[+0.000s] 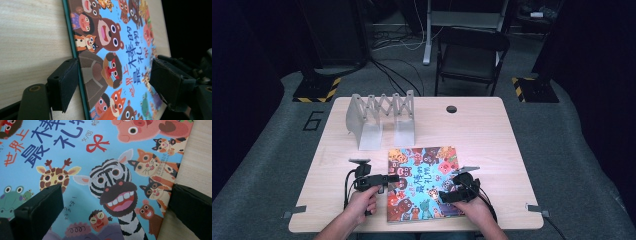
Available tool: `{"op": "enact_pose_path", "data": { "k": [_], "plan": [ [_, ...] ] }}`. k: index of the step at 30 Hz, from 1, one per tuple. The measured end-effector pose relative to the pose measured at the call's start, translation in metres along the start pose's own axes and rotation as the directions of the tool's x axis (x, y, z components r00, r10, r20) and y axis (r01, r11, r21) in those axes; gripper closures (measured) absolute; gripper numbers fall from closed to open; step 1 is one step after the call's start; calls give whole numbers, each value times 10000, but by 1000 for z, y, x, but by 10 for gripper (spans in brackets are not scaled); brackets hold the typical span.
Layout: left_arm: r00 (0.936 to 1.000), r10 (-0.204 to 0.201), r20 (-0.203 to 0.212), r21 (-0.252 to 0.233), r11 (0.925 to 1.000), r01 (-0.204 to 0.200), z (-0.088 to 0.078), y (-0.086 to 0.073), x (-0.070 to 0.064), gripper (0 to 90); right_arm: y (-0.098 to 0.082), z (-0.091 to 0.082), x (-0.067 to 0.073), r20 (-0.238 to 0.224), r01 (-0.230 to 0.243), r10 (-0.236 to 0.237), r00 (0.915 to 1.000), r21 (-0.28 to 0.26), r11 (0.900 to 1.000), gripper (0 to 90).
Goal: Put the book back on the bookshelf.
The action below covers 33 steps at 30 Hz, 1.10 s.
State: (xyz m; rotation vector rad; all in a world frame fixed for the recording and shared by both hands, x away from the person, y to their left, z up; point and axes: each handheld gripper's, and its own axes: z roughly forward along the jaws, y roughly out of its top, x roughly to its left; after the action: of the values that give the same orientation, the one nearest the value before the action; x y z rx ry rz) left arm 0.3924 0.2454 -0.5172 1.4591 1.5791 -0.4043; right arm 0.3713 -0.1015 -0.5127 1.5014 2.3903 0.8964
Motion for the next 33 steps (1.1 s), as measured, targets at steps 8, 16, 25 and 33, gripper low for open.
{"op": "enact_pose_path", "data": {
  "k": [8, 16, 25, 33],
  "plan": [
    [9767, 2005, -768, -615, 9767, -2054, -5, 5, -20, 306, -1, -3, -4, -370, -185, 183, 9991, -40, 9998, 0],
    [9674, 1543, -2009, 220, 9880, -1531, 6, 2, -11, 397, -1, -2, -2, -303, -238, 236, 9993, -44, 9997, 0],
    [8806, 3173, -3521, 1519, 9477, -2808, 11, -2, -29, 439, -2, -1, 6, 76, 552, -554, 9984, 212, 9983, 33],
    [9813, 1151, -1541, 1432, 9853, -931, -2, -3, -12, 289, -1, -4, -1, -578, -180, 184, 9982, 75, 9998, 18]
  ]
}}
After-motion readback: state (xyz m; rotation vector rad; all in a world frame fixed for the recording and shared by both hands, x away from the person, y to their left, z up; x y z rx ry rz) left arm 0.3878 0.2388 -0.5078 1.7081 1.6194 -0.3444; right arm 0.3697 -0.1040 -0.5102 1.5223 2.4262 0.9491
